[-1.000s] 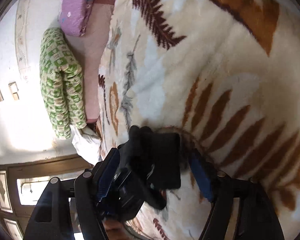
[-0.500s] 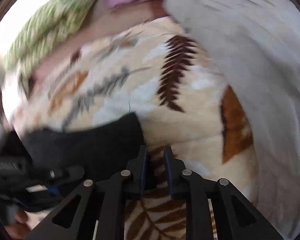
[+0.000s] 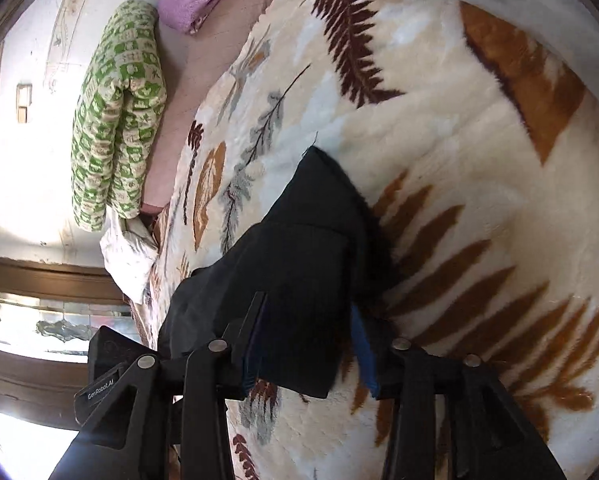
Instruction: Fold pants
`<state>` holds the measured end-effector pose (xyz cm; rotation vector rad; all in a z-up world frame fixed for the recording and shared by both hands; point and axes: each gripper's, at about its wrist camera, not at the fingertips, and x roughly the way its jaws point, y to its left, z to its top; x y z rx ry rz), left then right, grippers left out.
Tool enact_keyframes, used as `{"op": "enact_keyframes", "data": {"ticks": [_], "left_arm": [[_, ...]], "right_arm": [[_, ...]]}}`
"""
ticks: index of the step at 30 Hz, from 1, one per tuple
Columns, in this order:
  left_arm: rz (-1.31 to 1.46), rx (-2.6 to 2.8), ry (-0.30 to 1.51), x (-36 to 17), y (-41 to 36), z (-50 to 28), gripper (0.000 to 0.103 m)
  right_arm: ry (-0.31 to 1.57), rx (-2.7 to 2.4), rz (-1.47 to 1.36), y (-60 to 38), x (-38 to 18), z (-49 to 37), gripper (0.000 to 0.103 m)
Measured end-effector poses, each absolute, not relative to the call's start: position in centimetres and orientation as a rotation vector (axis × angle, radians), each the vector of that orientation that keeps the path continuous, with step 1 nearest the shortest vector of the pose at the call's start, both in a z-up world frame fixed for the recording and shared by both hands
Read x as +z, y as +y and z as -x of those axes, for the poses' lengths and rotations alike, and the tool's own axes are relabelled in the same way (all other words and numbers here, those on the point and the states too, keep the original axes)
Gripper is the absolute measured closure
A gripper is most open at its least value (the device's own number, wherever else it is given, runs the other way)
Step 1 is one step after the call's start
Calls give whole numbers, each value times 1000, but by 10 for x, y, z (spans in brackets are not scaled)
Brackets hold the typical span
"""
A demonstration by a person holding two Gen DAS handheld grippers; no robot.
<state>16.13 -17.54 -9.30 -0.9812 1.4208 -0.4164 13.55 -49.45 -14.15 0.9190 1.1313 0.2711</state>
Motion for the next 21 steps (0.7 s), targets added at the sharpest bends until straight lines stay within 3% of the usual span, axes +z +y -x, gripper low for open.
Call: {"op": "enact_keyframes", "data": {"ticks": [1, 8, 14, 15, 21], "left_arm": [[992, -400, 1412, -93, -174, -158, 86], [1048, -335, 1403, -98, -190, -143, 81], [1079, -291, 1405, -100, -196, -140, 81], [1085, -283, 1402, -100, -197, -142, 81], [1148, -243, 1385, -104, -200, -148, 81]], "right_arm": [[1135, 270, -874, -491, -137, -137, 98], [1067, 249, -640, -501, -88, -148, 98], [1089, 180, -470, -494, -100, -186, 97], [1104, 171, -460, -495, -106, -191, 97], [1115, 190, -554, -517, -116, -190, 65]]}}
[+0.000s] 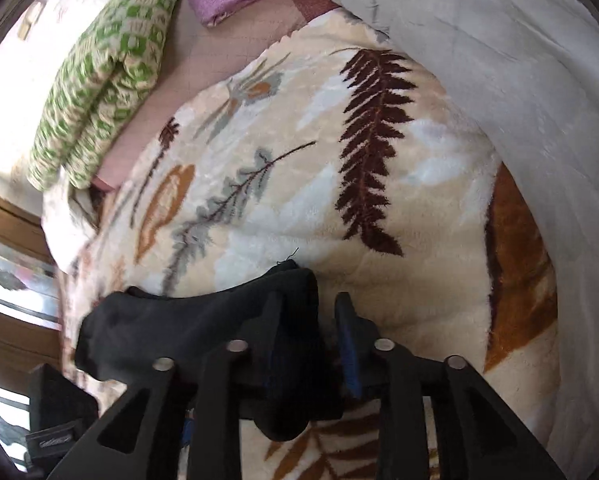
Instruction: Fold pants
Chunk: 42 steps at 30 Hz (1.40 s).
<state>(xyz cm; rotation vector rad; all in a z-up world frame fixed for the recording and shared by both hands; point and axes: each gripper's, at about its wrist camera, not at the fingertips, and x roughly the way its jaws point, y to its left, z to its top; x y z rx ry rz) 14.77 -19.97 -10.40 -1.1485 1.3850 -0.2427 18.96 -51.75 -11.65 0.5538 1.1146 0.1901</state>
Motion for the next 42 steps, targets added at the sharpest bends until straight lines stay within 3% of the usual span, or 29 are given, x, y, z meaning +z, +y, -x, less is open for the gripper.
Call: {"op": "enact_keyframes", "data": {"ticks": [2, 7, 9, 10, 15, 16, 17, 18, 24, 26, 28, 30, 32, 42], "left_arm": [[1178, -237, 1383, -107, -202, -150, 81], [1211, -198, 1342, -109, -187, -151, 81], [1193, -175, 1327, -107, -180, -152, 80], [1196, -167, 1326, -109, -179, -152, 75], [1180, -164, 1353, -115, -178, -149, 74], [1174, -165, 1353, -116, -177, -149, 74], [1172, -165, 1354, -117, -178, -149, 74], [1169, -169, 1358, -117, -179, -149, 74], [1148, -180, 1368, -115, -182, -144, 73], [1155, -198, 1378, -112, -191, -144, 73], [1158, -226, 1383, -108, -200, -140, 73], [1154, -240, 1387, -106, -210, -138, 73], [1154, -249, 1389, -107, -221, -140, 73], [1177, -180, 1382, -127, -250, -152, 73]], "right_arm": [[1122, 192, -590, -525, -116, -182, 53], [1130, 209, -669, -538, -118, -166, 53], [1128, 217, -709, -542, -121, -162, 49], [1133, 228, -725, -543, -123, -163, 44], [1137, 302, -702, -529, -123, -166, 46], [1148, 318, -665, -524, -120, -165, 54], [1161, 330, -580, -515, -116, -163, 82], [1173, 320, -479, -507, -111, -163, 99], [1101, 294, -292, -500, -82, -171, 100], [1167, 254, -272, -498, -96, -179, 86], [1240, 231, -319, -504, -108, -185, 83], [1196, 244, -460, -522, -109, -179, 78], [1167, 231, -554, -538, -109, -173, 52], [1153, 232, -694, -558, -119, -166, 51]]}}
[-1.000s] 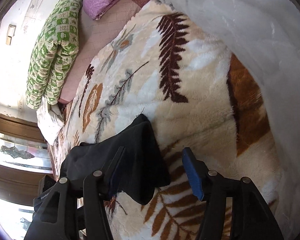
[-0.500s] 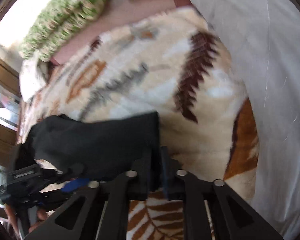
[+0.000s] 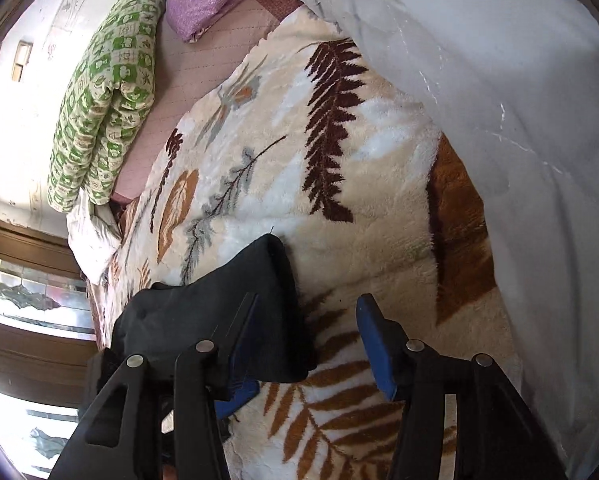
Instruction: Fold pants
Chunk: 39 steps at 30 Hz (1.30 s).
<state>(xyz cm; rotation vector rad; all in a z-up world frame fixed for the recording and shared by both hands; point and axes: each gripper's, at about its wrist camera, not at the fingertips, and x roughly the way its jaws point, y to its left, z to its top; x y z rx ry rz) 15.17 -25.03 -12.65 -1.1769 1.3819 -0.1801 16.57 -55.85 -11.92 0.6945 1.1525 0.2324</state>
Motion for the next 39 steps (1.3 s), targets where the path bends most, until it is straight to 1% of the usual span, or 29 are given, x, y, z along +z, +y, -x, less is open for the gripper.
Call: {"op": "enact_keyframes", "data": {"ticks": [4, 5, 7, 8, 12, 13, 14, 15, 20, 21, 22, 23, 25, 26, 27, 28, 29, 32, 39], "left_arm": [[1130, -179, 1379, -123, -258, -164, 73], [1111, -182, 1381, -123, -259, -164, 76], [1098, -206, 1397, -125, -257, -165, 88], [1110, -208, 1411, -129, -255, -167, 90], [1141, -219, 1435, -133, -250, -167, 91], [1134, -219, 1432, -133, -251, -166, 91], [1133, -224, 1432, -133, -252, -166, 91], [1135, -229, 1435, -133, -252, -164, 91], [1172, -246, 1449, -138, -248, -167, 91], [1174, -248, 1449, -138, -247, -168, 91], [1173, -244, 1445, -138, -246, -169, 91], [1173, -242, 1445, -139, -247, -169, 91], [1154, -245, 1439, -139, -248, -170, 91], [1145, -249, 1439, -138, -249, -171, 91], [1133, -255, 1439, -137, -249, -173, 91], [1121, -262, 1438, -135, -250, -175, 94], [1112, -268, 1437, -134, -250, -175, 95], [1104, -296, 1448, -133, -248, -176, 97], [1117, -355, 1437, -118, -239, -175, 97]], "right_arm": [[1151, 235, -718, -553, -123, -169, 49], [1150, 233, -724, -553, -124, -170, 49], [1145, 237, -731, -551, -125, -174, 47], [1143, 238, -736, -551, -126, -175, 46], [1160, 243, -743, -544, -133, -188, 38], [1163, 247, -742, -542, -134, -191, 33], [1161, 267, -750, -540, -135, -196, 23], [1166, 288, -753, -537, -134, -199, 20], [1233, 370, -703, -517, -137, -217, 20], [1240, 393, -704, -515, -137, -220, 26], [1244, 417, -725, -515, -138, -220, 44], [1266, 463, -776, -513, -143, -221, 55], [1302, 471, -810, -510, -154, -222, 59], [1295, 466, -811, -511, -155, -223, 67], [1292, 452, -820, -513, -155, -223, 72], [1286, 439, -829, -515, -155, -222, 79], [1276, 436, -818, -515, -153, -221, 84], [1265, 407, -808, -517, -148, -216, 88], [1222, 383, -742, -510, -115, -208, 89]]}}
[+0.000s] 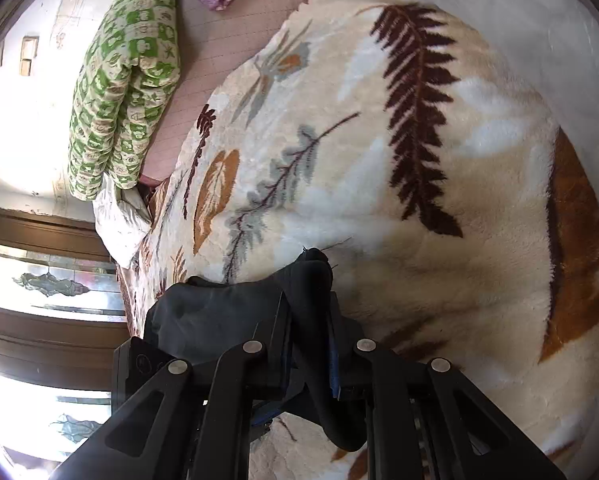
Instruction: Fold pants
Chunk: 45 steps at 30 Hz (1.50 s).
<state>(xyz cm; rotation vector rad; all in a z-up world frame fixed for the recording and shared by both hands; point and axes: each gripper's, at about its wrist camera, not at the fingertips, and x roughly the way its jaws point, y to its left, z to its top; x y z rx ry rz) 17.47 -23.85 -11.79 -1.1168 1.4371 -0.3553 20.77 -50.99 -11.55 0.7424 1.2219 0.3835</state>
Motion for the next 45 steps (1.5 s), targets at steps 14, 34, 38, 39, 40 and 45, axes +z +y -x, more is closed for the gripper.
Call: {"op": "enact_keyframes", "data": {"ticks": [14, 34, 38, 39, 40, 45], "left_arm": [[1249, -366, 1377, -95, -168, -172, 97], [1505, -294, 1377, -127, -57, -170, 97], [1539, -302, 1382, -125, -29, -160, 97], [1537, -306, 1380, -123, -25, -159, 97], [1534, -313, 1376, -121, -21, -158, 97], [1534, -332, 1400, -122, -16, -166, 93]], "right_arm": [[1234, 313, -582, -449, -65, -213, 89], [1354, 341, -383, -270, -79, -245, 82], [1373, 324, -388, -251, -80, -244, 70], [1371, 325, -389, -247, -79, -244, 70], [1368, 332, -390, -244, -77, -242, 69], [1336, 352, -446, -235, -68, -232, 61]]}}
